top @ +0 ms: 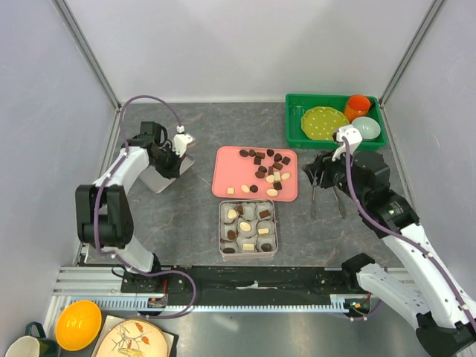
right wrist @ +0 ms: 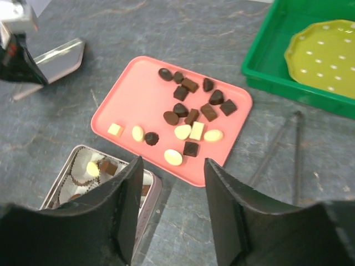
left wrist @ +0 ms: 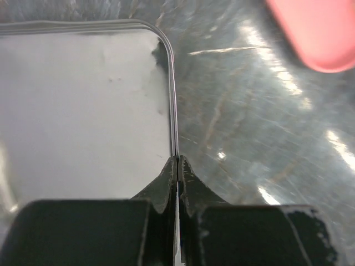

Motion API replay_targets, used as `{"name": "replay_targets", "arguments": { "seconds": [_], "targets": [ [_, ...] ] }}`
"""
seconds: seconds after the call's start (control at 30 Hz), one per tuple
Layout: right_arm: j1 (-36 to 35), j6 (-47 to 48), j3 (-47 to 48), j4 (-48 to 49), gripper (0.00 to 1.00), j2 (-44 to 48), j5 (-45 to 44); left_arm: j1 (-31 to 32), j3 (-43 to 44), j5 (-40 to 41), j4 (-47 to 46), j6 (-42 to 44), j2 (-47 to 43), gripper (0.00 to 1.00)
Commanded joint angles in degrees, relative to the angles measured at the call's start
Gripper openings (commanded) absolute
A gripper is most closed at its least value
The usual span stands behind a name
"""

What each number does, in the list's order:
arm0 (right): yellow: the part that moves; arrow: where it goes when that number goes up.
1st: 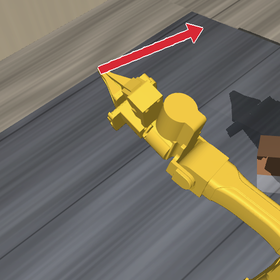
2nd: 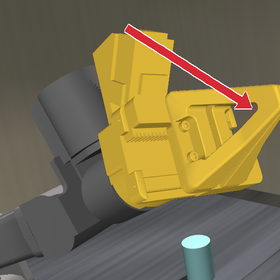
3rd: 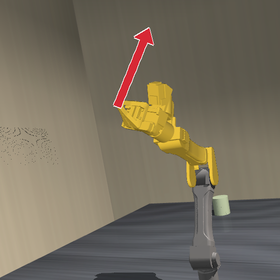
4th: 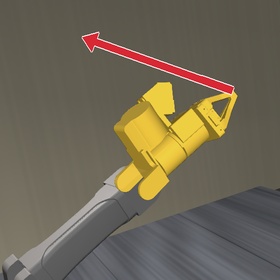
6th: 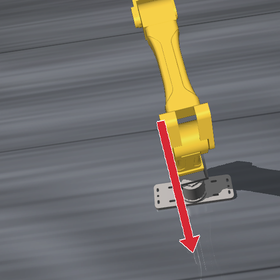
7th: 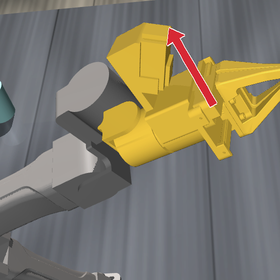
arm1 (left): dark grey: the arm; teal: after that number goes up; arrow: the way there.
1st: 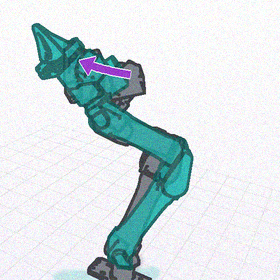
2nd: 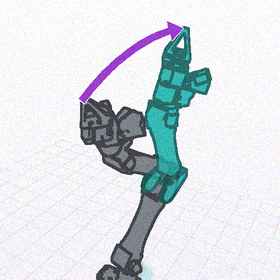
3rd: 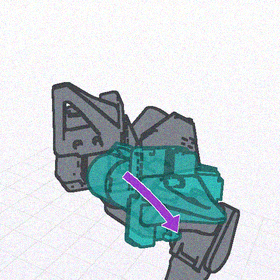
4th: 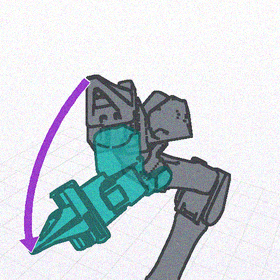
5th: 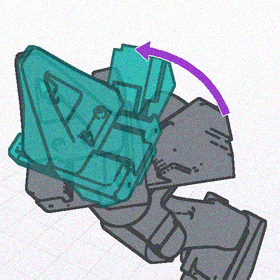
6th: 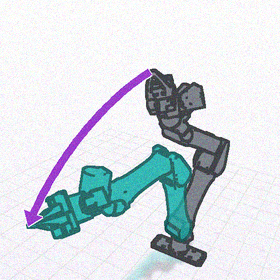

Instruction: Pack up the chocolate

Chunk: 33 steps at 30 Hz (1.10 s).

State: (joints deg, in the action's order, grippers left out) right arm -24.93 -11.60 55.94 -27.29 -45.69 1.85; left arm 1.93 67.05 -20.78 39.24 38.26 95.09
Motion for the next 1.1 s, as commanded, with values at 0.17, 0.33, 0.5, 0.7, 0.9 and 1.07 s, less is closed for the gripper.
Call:
{"name": "replay_targets", "arguments": {
  "seconds": [0.17, 0.33, 0.5, 0.7, 0.9, 1.07],
  "targets": [
    [-6.1, 15.4, -19.3, 33.4, 0.67, 5.3, 13.4, 6.7, 1.1, -6.3, 13.3, -2.2, -17.0, 0.01],
    [-13.1, 27.1, -22.0, 39.1, 0.78, -2.8, 14.5, 13.8, 1.9, -5.5, 19.7, -3.5, -21.6, 0.01],
    [-22.4, 35.5, -17.2, 37.1, 0.81, -10.2, 11.6, 21.6, 3.6, -3.5, 23.9, -4.9, -24.1, 0.02],
    [-35.3, 48.9, -16.0, 35.7, 0.82, -13.9, -1.0, 25.7, 8.3, -5.3, 28.8, -6.4, -24.7, 0.01],
    [-42.7, 54.4, -16.3, 38.5, 0.82, -14.5, -7.0, 30.6, 9.7, -6.4, 31.7, -7.3, -25.4, 0.02],
    [-45.2, 57.3, -14.3, 39.9, 0.82, -15.7, -8.8, 33.7, 9.8, -6.6, 33.3, -8.0, -26.0, 0.01]
  ]
}}
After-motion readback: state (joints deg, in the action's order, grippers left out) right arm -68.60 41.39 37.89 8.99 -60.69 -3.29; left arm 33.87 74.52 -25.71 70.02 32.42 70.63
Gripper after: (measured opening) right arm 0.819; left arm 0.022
